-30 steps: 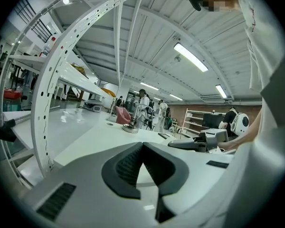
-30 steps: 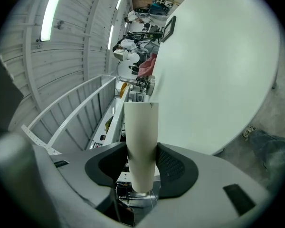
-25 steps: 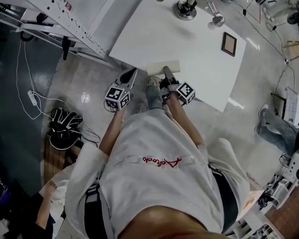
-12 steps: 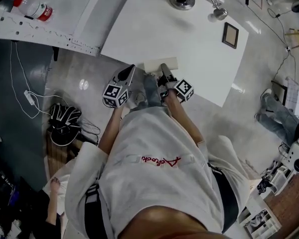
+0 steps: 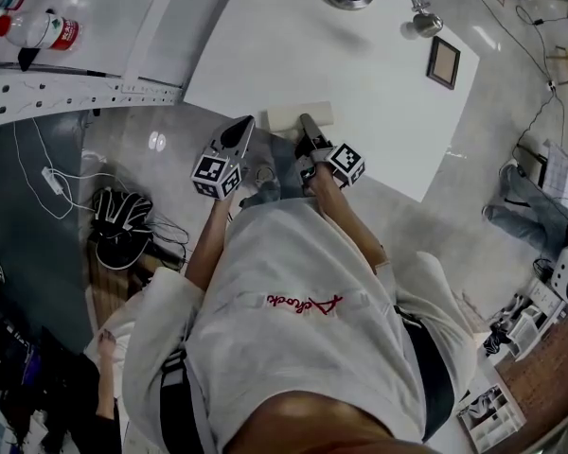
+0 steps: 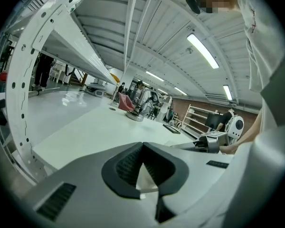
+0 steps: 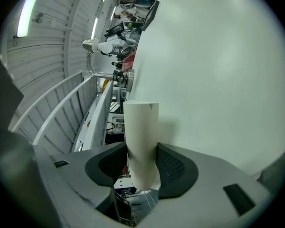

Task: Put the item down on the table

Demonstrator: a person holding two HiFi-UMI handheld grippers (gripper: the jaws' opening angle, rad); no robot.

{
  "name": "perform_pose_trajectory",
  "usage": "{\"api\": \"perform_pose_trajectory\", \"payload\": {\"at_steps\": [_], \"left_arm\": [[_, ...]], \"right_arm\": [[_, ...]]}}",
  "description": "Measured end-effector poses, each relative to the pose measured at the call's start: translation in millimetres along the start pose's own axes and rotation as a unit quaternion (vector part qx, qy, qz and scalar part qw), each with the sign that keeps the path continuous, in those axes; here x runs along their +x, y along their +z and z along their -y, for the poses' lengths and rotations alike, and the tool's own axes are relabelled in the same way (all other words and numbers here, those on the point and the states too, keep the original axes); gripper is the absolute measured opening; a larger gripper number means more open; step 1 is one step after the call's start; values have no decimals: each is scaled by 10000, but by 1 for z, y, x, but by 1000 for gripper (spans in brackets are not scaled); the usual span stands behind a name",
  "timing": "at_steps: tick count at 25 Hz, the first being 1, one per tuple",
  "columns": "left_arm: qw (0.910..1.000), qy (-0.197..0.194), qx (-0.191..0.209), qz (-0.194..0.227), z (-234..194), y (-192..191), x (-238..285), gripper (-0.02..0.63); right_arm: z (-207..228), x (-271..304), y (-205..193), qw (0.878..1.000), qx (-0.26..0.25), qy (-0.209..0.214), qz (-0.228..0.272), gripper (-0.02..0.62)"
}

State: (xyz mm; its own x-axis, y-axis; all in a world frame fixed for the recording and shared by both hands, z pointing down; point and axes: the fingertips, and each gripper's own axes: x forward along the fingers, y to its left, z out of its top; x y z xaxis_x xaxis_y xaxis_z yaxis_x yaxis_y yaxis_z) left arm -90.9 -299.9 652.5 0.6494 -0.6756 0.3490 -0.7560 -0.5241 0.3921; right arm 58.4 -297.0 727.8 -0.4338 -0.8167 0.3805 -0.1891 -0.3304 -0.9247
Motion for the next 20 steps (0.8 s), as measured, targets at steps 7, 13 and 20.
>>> {"api": "perform_pose_trajectory", "payload": {"at_steps": [7, 13, 20], "left_arm": [[9999, 125, -77, 9, -9, 1, -1, 17], [9997, 189, -134, 63, -13, 3, -2, 17], [9995, 232, -154, 138, -13, 5, -3, 18]], "right_arm": [[-16, 35, 7, 10000, 87, 24, -19, 192], [-25, 69, 14, 9996, 250, -133, -5, 190], [-27, 94, 28, 9979, 519, -351, 182, 190]]}}
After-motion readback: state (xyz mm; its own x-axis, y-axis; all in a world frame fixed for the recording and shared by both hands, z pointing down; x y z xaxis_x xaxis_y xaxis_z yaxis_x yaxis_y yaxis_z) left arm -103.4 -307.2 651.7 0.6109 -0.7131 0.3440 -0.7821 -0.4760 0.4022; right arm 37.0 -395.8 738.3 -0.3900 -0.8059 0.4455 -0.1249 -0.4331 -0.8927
